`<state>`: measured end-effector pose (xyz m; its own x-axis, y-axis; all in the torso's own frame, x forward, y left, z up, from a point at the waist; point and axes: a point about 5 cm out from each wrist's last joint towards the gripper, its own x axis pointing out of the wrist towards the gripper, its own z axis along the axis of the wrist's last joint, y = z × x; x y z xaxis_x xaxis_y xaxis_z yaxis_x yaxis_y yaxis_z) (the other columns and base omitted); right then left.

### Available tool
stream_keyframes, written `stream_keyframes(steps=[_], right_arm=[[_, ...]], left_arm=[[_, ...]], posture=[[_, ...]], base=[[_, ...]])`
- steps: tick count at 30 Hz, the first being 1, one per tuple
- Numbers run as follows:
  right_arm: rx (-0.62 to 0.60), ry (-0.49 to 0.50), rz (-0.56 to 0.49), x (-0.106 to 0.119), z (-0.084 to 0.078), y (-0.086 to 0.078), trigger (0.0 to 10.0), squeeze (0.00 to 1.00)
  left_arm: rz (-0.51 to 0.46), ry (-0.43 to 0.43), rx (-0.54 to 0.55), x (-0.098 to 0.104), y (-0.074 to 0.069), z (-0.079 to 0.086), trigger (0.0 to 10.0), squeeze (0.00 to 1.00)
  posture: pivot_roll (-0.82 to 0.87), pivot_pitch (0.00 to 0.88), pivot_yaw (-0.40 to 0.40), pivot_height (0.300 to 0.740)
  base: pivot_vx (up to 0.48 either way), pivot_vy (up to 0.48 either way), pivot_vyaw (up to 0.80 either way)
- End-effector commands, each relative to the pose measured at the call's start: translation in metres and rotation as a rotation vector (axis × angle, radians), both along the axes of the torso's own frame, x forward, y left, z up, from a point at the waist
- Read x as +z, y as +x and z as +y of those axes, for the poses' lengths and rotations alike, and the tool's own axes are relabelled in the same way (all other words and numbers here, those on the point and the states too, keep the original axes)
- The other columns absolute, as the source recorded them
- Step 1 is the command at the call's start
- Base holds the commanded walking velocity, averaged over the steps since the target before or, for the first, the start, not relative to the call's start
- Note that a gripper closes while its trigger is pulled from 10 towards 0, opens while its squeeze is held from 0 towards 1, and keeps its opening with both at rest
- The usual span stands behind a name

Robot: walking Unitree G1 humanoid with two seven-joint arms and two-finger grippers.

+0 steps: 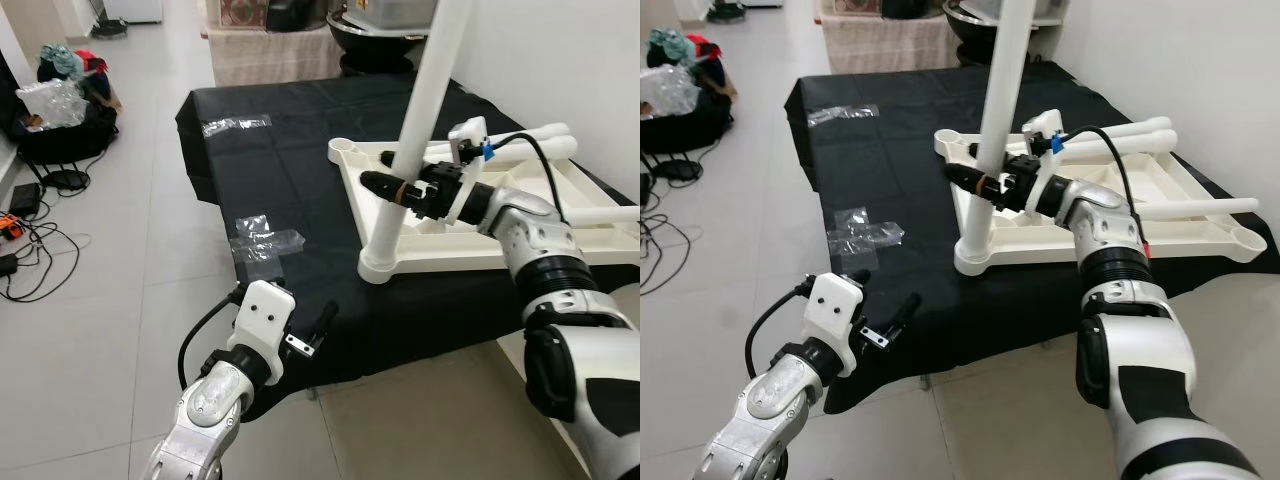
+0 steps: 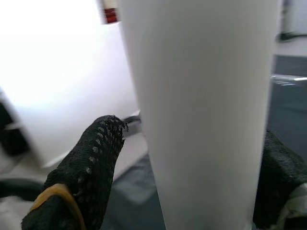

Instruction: Building children table

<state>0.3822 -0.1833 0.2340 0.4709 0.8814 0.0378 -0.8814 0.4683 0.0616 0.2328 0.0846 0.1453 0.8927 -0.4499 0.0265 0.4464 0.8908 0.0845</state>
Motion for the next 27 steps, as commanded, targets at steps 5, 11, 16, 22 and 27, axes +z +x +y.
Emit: stream_keyframes(steps=[5,11,16,22,27], right_arm=[[0.129,-0.02,0.033,-0.001,0.019,0.001,10.0,0.0],[0.058,0.002,0.003,0.002,0.024,0.006,0.0,0.0],[-0.158,0.057,-0.048,0.01,0.02,0.016,0.0,0.0],[-0.746,0.084,-0.047,0.011,0.0,0.034,0.0,0.0],[-1.167,0.034,-0.018,-0.007,-0.025,0.032,0.0,0.0]], left_arm=[[-0.001,-0.001,-0.004,-0.001,-0.002,-0.001,10.0,0.0],[0.001,-0.001,-0.004,-0.001,-0.002,-0.001,10.0,0.0],[0.001,-0.002,-0.005,-0.002,-0.002,-0.001,10.0,0.0],[-0.001,-0.003,-0.006,-0.001,-0.002,-0.002,10.0,0.0],[-0.002,-0.004,-0.008,-0.002,-0.004,-0.002,10.0,0.0]], posture=[[0.04,0.046,-0.09,0.74],[0.04,0.046,-0.09,0.74],[0.03,0.041,-0.089,0.74],[0.03,0.035,-0.094,0.74],[0.03,0.031,-0.095,0.74]], base=[[0.0,0.0,0.0],[0.0,0.0,0.0],[0.0,0.0,0.0],[0.0,0.0,0.0],[0.0,0.0,0.0]])
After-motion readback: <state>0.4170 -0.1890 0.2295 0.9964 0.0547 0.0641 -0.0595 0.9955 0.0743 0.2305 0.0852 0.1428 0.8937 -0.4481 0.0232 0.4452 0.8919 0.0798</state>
